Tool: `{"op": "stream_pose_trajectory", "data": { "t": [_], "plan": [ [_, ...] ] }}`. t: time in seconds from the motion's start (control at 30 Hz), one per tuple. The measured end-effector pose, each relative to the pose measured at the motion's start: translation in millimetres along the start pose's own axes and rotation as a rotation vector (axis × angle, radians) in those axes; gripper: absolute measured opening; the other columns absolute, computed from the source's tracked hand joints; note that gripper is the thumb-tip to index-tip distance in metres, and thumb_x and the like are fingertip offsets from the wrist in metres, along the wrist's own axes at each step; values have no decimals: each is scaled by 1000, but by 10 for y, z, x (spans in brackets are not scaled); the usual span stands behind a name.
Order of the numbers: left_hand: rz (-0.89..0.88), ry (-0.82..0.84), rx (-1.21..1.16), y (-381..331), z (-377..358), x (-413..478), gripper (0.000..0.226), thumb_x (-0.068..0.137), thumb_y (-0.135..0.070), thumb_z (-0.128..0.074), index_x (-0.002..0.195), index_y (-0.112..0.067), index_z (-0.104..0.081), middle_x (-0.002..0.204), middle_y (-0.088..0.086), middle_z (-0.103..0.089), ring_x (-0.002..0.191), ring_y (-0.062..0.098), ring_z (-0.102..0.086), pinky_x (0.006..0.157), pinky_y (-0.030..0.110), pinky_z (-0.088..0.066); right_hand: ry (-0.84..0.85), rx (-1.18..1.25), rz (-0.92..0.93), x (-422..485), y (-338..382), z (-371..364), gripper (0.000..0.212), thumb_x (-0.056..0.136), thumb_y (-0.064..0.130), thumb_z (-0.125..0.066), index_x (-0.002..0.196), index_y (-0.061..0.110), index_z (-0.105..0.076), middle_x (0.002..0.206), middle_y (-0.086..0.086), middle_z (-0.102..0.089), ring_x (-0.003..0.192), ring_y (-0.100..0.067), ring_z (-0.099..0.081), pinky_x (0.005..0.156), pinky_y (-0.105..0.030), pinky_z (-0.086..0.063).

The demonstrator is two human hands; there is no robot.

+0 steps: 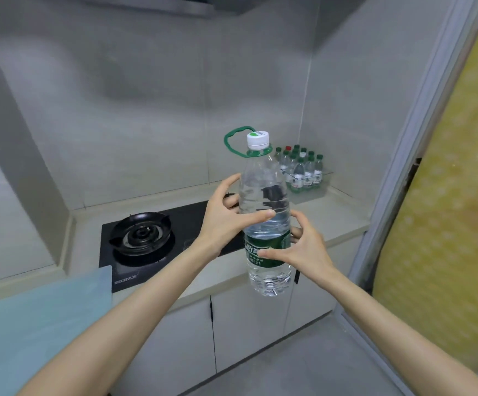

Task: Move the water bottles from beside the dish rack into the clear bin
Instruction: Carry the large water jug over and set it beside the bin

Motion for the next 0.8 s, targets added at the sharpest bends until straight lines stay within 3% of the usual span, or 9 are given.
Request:
{"op": "stream_pose_trajectory", "data": {
  "t": [0.23, 0.33, 0.43, 0.6, 0.8],
  "plan": [
    [18, 32, -2, 462, -534, 982, 85, 59, -9, -89, 128, -33, -46, 108, 1, -73, 95, 15, -71, 87, 36, -56, -18, -19, -23, 864, -616, 451, 86, 45, 38, -95, 116, 45, -46, 95, 16, -75, 94, 1, -69, 95, -37, -53],
    [30, 44, -10, 733, -772, 1506, 82, 57, -10, -89, 120, -41, -47, 107, 0, -73, 95, 14, -71, 85, 32, -56, -25, -11, -40, 1335, -967, 638, 92, 43, 42, -94, 121, 41, -45, 100, 13, -75, 99, -1, -68, 97, -37, -52],
    [51, 54, -7, 964, -946, 1970, 83, 54, -14, -91, 115, -46, -46, 109, 0, -72, 96, 13, -71, 87, 33, -55, -44, -33, -58, 1746, -1259, 795, 91, 39, 51, -91, 115, 50, -42, 104, 11, -73, 104, -4, -66, 99, -36, -51],
    [87, 62, -18, 1359, -1186, 2702, 91, 48, -20, -93, 123, -42, -46, 114, 3, -70, 101, 15, -69, 93, 40, -54, -35, -55, -54, 2430, -1686, 1007, 82, 45, 48, -92, 108, 57, -40, 99, 17, -72, 99, 2, -66, 93, -33, -53],
    [142, 43, 43, 1830, -1340, 3384, 87, 54, -12, -92, 122, -44, -46, 115, 1, -70, 104, 13, -68, 96, 42, -52, 1, -36, -83, 3128, -2226, 1105, 88, 47, 42, -93, 120, 37, -45, 102, 13, -72, 95, -3, -69, 85, -37, -58]
  ]
}}
Point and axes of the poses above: each hand's wrist, its own x-axis towards the middle knuckle, its own z-axis out of the back of the hand, y = z × x, the point moved 8 cm from there along x, towards the middle knuckle
